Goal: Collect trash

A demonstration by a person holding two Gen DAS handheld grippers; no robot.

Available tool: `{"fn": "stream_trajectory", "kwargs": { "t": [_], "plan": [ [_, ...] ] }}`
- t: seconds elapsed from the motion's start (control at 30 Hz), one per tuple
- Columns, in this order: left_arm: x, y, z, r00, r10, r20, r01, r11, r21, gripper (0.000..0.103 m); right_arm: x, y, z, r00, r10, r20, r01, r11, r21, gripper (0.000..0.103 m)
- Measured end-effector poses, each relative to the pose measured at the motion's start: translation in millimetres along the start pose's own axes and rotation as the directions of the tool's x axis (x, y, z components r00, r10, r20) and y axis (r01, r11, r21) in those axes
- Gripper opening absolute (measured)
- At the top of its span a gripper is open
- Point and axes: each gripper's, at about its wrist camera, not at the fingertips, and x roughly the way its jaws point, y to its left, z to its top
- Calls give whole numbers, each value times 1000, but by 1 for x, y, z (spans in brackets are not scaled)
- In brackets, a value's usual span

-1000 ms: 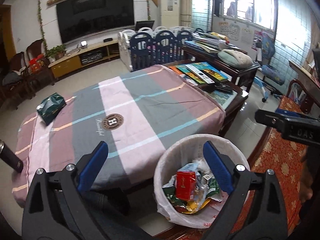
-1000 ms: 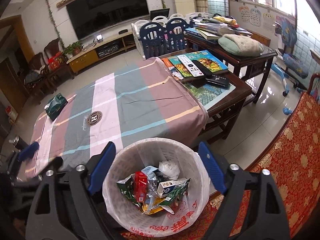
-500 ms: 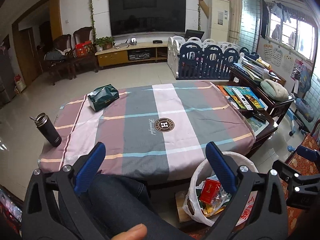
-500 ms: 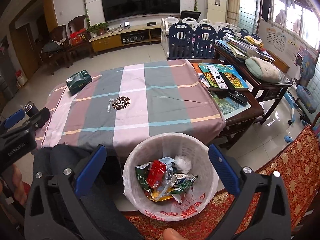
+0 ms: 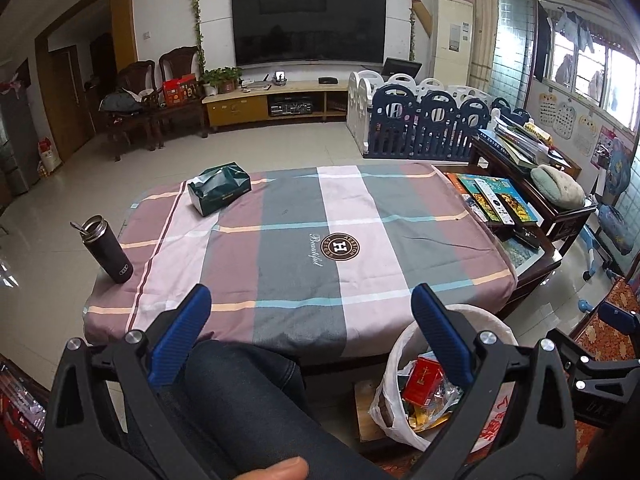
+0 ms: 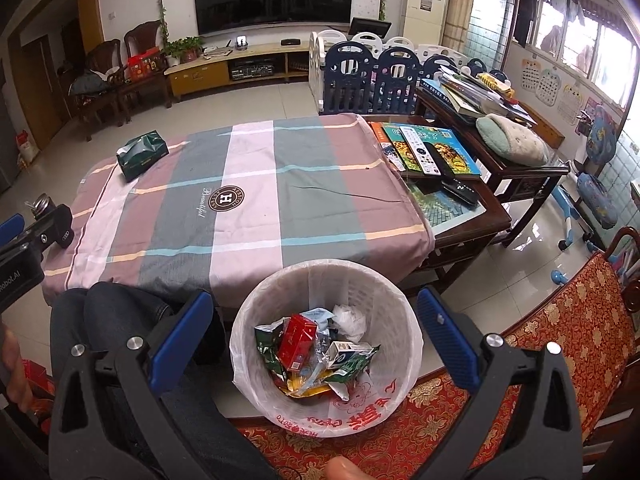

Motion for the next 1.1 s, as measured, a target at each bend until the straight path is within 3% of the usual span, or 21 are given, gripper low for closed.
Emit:
{"fn": "stream_trajectory", "kwargs": {
  "t": [1.1],
  "plan": [
    [4, 2, -7, 1000, -1, -17, 1, 1000, -3, 100, 7, -1, -2, 1000, -3, -27, 3, 1000, 9, 100]
  ]
}}
